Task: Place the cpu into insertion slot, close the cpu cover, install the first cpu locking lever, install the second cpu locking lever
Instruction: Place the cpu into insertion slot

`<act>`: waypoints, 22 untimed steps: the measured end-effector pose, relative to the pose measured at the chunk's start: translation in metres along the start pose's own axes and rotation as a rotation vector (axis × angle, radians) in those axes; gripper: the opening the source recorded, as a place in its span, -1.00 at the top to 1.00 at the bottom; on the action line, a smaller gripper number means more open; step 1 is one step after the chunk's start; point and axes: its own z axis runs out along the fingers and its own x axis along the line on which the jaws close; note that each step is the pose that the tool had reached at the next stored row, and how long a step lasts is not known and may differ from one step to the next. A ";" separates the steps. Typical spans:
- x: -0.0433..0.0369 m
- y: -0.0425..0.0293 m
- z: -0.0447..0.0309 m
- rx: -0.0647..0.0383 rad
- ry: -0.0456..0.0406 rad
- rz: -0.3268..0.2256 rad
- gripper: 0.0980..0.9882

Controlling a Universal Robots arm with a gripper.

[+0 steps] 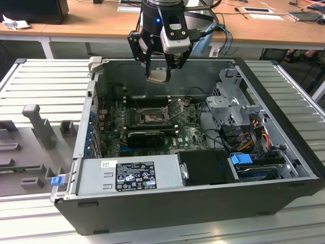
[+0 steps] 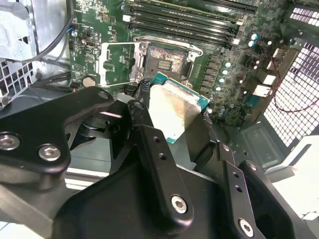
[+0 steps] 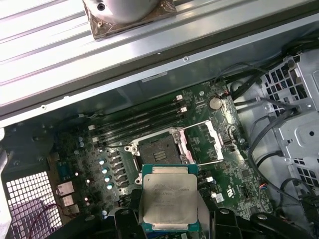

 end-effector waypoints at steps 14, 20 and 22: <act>0.0000 0.0000 0.0000 -0.001 -0.0046 0.053 0.04; 0.0000 0.0000 0.0000 -0.002 -0.0078 0.090 0.04; 0.0000 0.0000 0.0000 -0.002 -0.0092 0.106 0.04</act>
